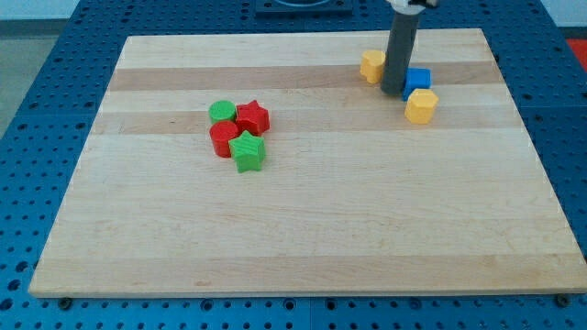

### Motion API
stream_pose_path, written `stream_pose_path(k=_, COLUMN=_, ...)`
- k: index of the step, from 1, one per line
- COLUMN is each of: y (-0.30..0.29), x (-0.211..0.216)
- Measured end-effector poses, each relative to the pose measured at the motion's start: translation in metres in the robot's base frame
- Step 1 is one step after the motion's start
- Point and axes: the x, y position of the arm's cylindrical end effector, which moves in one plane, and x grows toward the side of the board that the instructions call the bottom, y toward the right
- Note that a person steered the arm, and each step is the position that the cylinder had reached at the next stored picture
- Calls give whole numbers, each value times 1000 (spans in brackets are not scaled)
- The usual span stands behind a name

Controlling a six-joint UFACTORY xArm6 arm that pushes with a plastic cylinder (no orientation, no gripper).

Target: Move the blue blocks in between the yellow blocks

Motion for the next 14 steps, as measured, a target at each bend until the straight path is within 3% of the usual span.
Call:
stream_pose_path(k=3, y=7, x=82)
stream_pose_path(k=4, y=34, x=94)
stream_pose_path(k=6, y=42, x=70)
stream_pose_path(k=9, y=42, x=-26)
stream_pose_path(k=10, y=42, x=-37)
stream_pose_path(k=13, y=-3, x=43)
stream_pose_path(k=14, y=-36, x=44)
